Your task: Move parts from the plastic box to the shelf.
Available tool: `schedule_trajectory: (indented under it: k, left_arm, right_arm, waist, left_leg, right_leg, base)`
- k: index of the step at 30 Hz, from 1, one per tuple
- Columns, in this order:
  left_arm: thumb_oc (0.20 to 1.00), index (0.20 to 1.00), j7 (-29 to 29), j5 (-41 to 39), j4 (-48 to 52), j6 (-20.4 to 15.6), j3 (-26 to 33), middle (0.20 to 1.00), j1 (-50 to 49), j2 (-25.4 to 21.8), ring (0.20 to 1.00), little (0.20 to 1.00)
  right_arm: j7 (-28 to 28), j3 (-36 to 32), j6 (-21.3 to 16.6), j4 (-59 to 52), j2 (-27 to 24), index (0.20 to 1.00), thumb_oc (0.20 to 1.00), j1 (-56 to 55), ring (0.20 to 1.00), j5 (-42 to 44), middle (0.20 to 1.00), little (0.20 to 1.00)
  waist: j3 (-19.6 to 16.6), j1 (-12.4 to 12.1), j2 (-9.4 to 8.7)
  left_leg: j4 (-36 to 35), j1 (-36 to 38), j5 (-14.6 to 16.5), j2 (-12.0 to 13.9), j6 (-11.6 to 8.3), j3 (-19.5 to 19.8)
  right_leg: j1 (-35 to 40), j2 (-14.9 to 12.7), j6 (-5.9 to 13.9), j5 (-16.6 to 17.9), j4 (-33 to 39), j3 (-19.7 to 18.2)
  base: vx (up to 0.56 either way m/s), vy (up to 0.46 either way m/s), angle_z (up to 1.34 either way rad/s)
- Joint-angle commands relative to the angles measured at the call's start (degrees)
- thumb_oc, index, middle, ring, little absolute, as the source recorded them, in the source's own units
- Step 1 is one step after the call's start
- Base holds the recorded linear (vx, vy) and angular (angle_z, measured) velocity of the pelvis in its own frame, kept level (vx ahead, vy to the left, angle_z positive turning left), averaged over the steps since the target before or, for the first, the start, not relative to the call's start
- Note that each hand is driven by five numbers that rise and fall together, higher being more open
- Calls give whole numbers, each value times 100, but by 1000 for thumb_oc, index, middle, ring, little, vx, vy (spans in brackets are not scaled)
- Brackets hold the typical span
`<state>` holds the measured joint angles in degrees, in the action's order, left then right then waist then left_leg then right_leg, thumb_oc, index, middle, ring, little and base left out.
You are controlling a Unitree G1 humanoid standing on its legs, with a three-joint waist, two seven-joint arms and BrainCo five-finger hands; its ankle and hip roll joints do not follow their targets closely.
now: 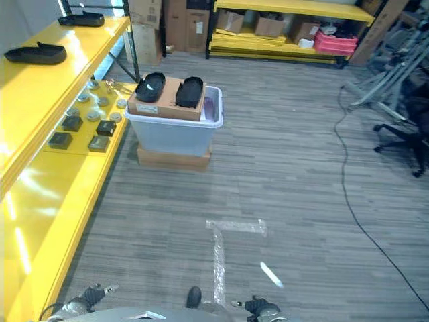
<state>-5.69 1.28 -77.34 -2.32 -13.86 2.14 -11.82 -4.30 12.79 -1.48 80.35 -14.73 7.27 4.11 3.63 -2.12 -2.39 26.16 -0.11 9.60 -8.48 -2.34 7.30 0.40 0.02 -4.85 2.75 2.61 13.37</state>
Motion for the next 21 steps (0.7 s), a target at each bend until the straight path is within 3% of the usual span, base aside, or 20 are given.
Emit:
schedule_trajectory:
  k: [1, 2, 4, 5, 7, 9, 11, 14, 15, 16, 18, 20, 21]
  left_arm:
    - [1000, 1000, -44, -102, -138, -50, 20, 1000, 422, 17, 1000, 1000]
    - [1000, 1000, -34, -62, -151, -53, 20, 1000, 373, 24, 1000, 1000]
    - [1000, 1000, -24, -39, -157, -50, 26, 1000, 326, 17, 1000, 1000]
    - [1000, 1000, -29, -18, -191, -64, 31, 1000, 254, 41, 1000, 1000]
    - [1000, 1000, -5, 4, -278, -52, 57, 1000, 171, 49, 1000, 1000]
    - [1000, 1000, 2, 44, -341, -35, 78, 1000, 154, 54, 1000, 1000]
    - [1000, 1000, 43, 147, -452, 0, 120, 1000, 70, 53, 1000, 1000]
    - [1000, 1000, 65, 162, -452, 14, 155, 1000, 115, -6, 1000, 1000]
    - [1000, 1000, 65, 162, -451, 14, 155, 1000, 115, -8, 1000, 1000]
    - [1000, 1000, 7, 98, -375, 4, 164, 1000, 211, -75, 1000, 1000]
    - [1000, 1000, -61, 31, -248, 4, 168, 1000, 335, -149, 1000, 1000]
    - [1000, 1000, -110, -34, -123, -27, 136, 1000, 448, -213, 1000, 1000]
    - [1000, 1000, -133, -38, -82, -40, 111, 1000, 509, -252, 1000, 1000]
  right_arm:
    - [-106, 25, -92, -83, -298, 1000, 1000, 338, 1000, 73, 1000, 1000]
    - [-127, 32, -95, -124, -370, 1000, 1000, 381, 1000, 70, 1000, 1000]
    - [-122, 25, -98, -143, -397, 1000, 1000, 384, 1000, 77, 1000, 1000]
    - [-121, 50, -130, -189, -419, 1000, 1000, 402, 1000, 57, 1000, 1000]
    - [-135, 113, -156, -216, -405, 1000, 1000, 493, 1000, -18, 1000, 1000]
    - [-132, 106, -150, -196, -383, 1000, 1000, 515, 1000, -26, 1000, 1000]
    - [-98, 61, -137, -153, -273, 1000, 1000, 477, 1000, -9, 1000, 1000]
    - [-74, -44, -135, -122, -61, 1000, 1000, 374, 1000, 164, 1000, 1000]
    - [-75, -45, -134, -123, -59, 1000, 1000, 373, 1000, 164, 1000, 1000]
    - [-88, -128, -144, -183, 35, 1000, 1000, 327, 1000, 219, 1000, 1000]
    - [-73, -115, -134, -216, 96, 1000, 1000, 298, 1000, 188, 1000, 1000]
    - [-108, -169, -132, -243, 85, 1000, 1000, 262, 1000, 208, 1000, 1000]
    - [-118, -162, -123, -268, 90, 1000, 1000, 245, 1000, 166, 1000, 1000]
  waist:
    - [474, 42, 115]
    - [475, -46, 108]
    - [476, -107, 146]
    - [418, -206, 286]
    - [373, -365, 402]
    - [379, -408, 412]
    - [293, -408, 368]
    - [234, -345, 248]
    - [235, -353, 243]
    - [288, -195, 302]
    - [422, -49, 393]
    - [490, 7, 470]
    - [482, -9, 474]
  left_leg:
    - [-695, -424, -774, 1045, -121, 207]
    - [-1252, -638, -632, 898, -95, 52]
    - [-1618, -639, -689, 803, -91, 22]
    - [-2269, -848, -1076, 606, -54, 139]
    - [-2944, -1138, -1415, 427, -62, 30]
    - [-2891, -1206, -1509, 446, -83, -22]
    - [-2737, -1052, -1508, 507, 47, -70]
    - [-2517, -890, -1297, 475, 257, -67]
    - [-2514, -890, -1294, 473, 259, -77]
    - [-2490, -643, -1141, 539, 372, -140]
    - [-2482, -425, -1075, 582, 457, -128]
    - [-2556, -238, -1010, 639, 477, -138]
    - [-2609, -179, -982, 675, 460, -164]
  right_leg:
    - [16, -369, 820, -509, -409, -121]
    - [179, -391, 880, -507, -213, -82]
    - [247, -359, 917, -497, -142, -96]
    - [327, -251, 968, -504, 41, -171]
    - [543, -98, 994, -639, 199, -358]
    - [637, -71, 988, -732, 179, -422]
    - [768, -71, 985, -954, -3, -437]
    - [558, -124, 1111, -1116, -1108, -574]
    - [546, -130, 1113, -1130, -1132, -583]
    - [85, -275, 1367, -883, -2074, -530]
    - [-322, -291, 1497, -555, -2971, -558]
    - [-580, -484, 1465, -478, -3151, -330]
    - [-595, -672, 1408, -486, -2803, -120]
  base:
    - [277, -72, -10]
    - [281, -73, 4]
    - [258, 16, -2]
    - [339, 75, -28]
    - [360, 107, -34]
    - [240, 91, -43]
    - [323, 143, -83]
    - [268, 144, -23]
    - [248, 210, -15]
    - [210, 216, -22]
    - [223, 227, -33]
    - [195, 111, 1]
    - [157, 32, 6]
